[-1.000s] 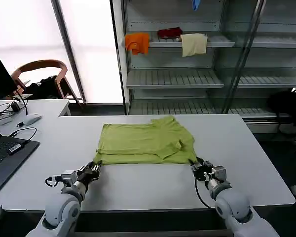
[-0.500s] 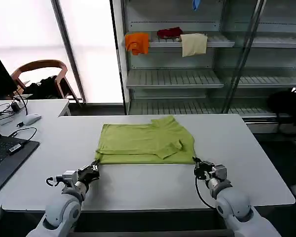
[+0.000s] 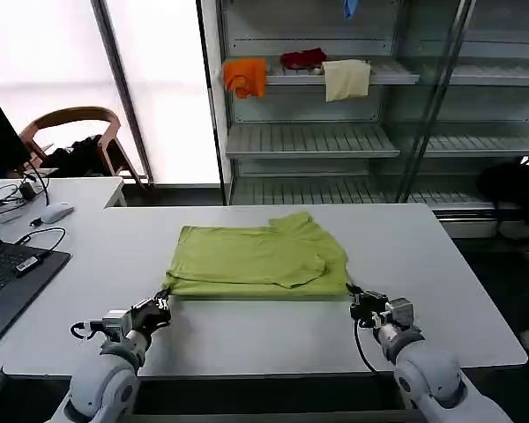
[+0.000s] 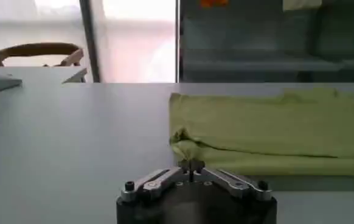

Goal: Fold and organize the clothes.

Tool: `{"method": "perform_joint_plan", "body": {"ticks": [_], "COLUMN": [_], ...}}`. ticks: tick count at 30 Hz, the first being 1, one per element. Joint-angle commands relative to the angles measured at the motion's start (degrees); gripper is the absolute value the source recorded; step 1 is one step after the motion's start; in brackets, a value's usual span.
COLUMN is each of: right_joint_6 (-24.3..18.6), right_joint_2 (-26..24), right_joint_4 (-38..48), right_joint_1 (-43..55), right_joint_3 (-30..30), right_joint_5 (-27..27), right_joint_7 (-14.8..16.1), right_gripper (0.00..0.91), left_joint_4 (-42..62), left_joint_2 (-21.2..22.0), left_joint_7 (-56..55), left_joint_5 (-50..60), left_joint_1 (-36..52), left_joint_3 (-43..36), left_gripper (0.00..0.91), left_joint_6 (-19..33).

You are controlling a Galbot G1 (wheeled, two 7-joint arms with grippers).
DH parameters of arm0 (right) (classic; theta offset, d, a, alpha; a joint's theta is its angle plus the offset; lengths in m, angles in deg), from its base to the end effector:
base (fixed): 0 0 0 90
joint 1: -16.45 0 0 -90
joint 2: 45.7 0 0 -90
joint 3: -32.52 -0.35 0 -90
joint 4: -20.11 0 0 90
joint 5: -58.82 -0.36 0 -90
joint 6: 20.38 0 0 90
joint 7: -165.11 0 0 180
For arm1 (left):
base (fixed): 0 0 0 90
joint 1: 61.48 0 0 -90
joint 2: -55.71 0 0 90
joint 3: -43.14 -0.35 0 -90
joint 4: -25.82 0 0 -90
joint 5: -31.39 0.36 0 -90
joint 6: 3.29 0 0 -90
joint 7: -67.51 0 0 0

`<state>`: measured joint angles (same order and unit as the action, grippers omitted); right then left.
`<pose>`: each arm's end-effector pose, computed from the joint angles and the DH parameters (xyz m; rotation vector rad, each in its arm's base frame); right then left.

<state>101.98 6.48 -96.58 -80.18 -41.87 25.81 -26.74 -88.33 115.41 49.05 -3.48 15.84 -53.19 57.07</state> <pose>0.2844 -0.0471 -0.2362 0.3704 -2.6812 0.2351 0.2761 0.0710 -0.2602 -0.0200 -2.7050 -0.0227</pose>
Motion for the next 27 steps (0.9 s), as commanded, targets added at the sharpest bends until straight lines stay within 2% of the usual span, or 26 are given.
{"method": "perform_joint_plan", "body": {"ticks": [1,7,12,25,26,27], "right_joint_6": [0.8,0.8,0.8,0.7,0.7,0.7], "right_joint_2": [-2.9,-5.5,-7.5,-9.5,-9.5,-9.4], "right_joint_4": [-6.0,-10.4,-12.7,-17.4,-17.7,-17.8], "right_joint_1": [-4.7,-9.7,-15.7,-26.4,-26.7,-27.0], "right_joint_3": [-0.2,-0.9,-1.6,-6.0,-6.2,-6.2], "right_joint_5": [-0.7,0.2,2.0,2.7,2.9,3.1], "right_joint_7": [0.0,0.5,0.8,-0.3,-0.3,-0.3], "right_gripper": [0.0,0.0,0.0,0.0,0.0,0.0], "left_joint_4": [-9.3,-16.0,-20.0,-22.5,-22.7,-22.9], "left_joint_2": [-0.5,0.6,2.0,3.5,3.6,3.7], "left_joint_7": [-5.1,-9.1,-11.7,-15.1,-15.3,-15.6], "left_joint_5": [0.1,1.4,3.7,8.4,8.6,8.9], "left_joint_1": [-9.7,-18.8,-26.2,-35.4,-35.8,-36.2], "left_joint_3": [2.1,5.4,6.3,4.0,3.9,3.7], "left_gripper": [0.0,0.0,0.01,0.02,0.04,0.403], "left_joint_6": [-1.2,-0.4,2.3,4.3,4.5,4.6]}}
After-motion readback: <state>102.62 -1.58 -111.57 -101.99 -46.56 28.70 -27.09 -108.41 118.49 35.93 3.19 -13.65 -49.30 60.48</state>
